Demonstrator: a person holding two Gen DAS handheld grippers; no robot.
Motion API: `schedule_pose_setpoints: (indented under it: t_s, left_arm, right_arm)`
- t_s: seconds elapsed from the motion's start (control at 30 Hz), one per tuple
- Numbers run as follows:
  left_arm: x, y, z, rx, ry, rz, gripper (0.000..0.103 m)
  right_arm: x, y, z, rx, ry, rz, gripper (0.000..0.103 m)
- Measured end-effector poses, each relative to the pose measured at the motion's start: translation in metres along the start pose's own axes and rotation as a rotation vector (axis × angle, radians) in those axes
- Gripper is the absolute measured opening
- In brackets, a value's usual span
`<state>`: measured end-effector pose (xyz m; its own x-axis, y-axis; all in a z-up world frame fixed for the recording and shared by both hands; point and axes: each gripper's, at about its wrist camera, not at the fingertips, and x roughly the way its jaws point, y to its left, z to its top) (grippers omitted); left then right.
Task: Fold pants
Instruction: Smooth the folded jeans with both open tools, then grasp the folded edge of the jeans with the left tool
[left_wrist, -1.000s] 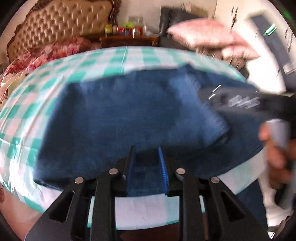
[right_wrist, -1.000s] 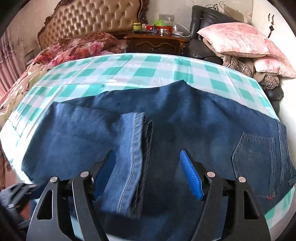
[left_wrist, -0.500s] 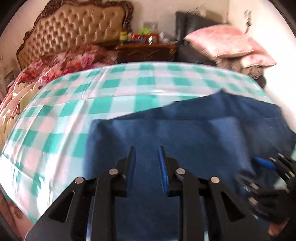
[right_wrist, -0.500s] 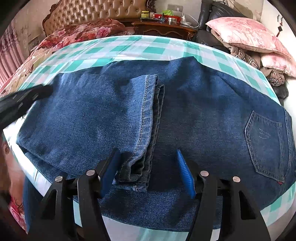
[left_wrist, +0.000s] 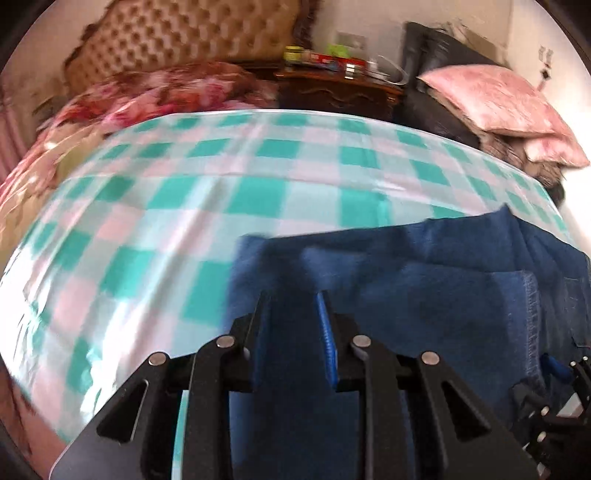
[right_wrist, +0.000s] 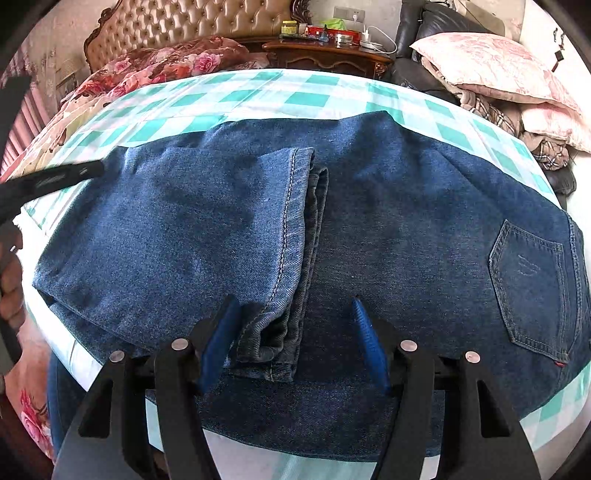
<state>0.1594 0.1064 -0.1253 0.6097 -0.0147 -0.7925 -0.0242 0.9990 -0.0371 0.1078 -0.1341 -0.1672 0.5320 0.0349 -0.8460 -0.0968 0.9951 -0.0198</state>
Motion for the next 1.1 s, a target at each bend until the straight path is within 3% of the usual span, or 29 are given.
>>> schedule_pose_setpoints:
  t_s: [0.17, 0.3, 0.43, 0.67, 0.73, 0.87, 0.93, 1.1]
  left_arm:
    - [-0.011, 0.031, -0.030, -0.055, 0.022, 0.047, 0.027]
    - [-0.012, 0.042, -0.046, -0.061, 0.030, 0.044, 0.038]
    - [-0.030, 0.055, -0.052, -0.133, 0.004, -0.008, 0.038]
    - [-0.060, 0.047, -0.076, -0.153, -0.029, -0.114, 0.038]
    - [-0.059, 0.044, -0.082, -0.150, -0.020, -0.112, 0.038]
    - [-0.057, 0.053, -0.091, -0.193, -0.005, -0.099, 0.038]
    - [-0.059, 0.058, -0.094, -0.206, -0.003, -0.117, 0.038]
    - [-0.058, 0.066, -0.102, -0.258, 0.023, -0.212, 0.037]
  right_arm:
    - [0.000, 0.001, 0.000, -0.002, 0.001, -0.005, 0.060]
    - [-0.001, 0.003, -0.001, -0.006, 0.002, -0.017, 0.060]
    - [-0.004, 0.003, 0.005, -0.001, 0.016, -0.025, 0.060]
    - [-0.020, 0.003, 0.045, 0.031, -0.087, -0.030, 0.056]
    - [-0.015, 0.007, 0.058, 0.029, -0.113, -0.018, 0.055]
    - [0.020, 0.014, 0.071, 0.008, -0.067, -0.051, 0.043]
    - [0.034, 0.012, 0.069, 0.007, -0.029, -0.069, 0.042]
    - [0.034, 0.013, 0.063, -0.008, -0.048, -0.081, 0.042]
